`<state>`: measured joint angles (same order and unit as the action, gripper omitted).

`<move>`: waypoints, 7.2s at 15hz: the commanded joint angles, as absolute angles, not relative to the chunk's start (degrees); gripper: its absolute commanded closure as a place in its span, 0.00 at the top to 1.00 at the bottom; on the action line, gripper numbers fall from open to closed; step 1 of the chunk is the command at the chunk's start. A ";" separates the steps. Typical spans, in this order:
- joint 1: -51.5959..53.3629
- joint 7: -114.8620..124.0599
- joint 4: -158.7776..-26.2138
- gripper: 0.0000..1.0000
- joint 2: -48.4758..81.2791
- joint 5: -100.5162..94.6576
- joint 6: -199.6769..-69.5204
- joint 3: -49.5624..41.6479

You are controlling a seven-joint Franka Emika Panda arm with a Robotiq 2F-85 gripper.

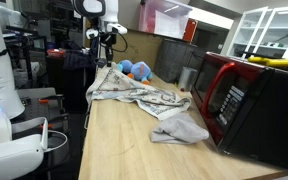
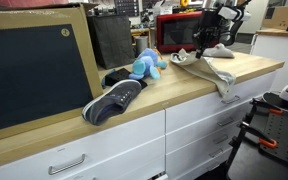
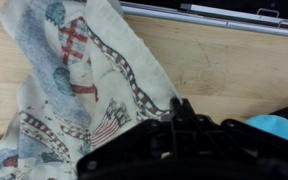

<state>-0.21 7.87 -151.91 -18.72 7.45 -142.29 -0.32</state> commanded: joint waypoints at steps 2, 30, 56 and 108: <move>0.31 16.45 -146.37 0.00 -16.75 10.77 -136.95 1.95; -9.54 13.80 -136.03 1.00 -9.75 4.51 -130.84 -7.03; -11.86 12.09 -116.40 1.00 23.83 -11.23 -140.25 -17.10; -9.65 16.34 -111.55 1.00 22.86 -1.07 -141.09 -12.26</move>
<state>-10.11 16.57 -111.69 22.80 -1.29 -141.24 -11.72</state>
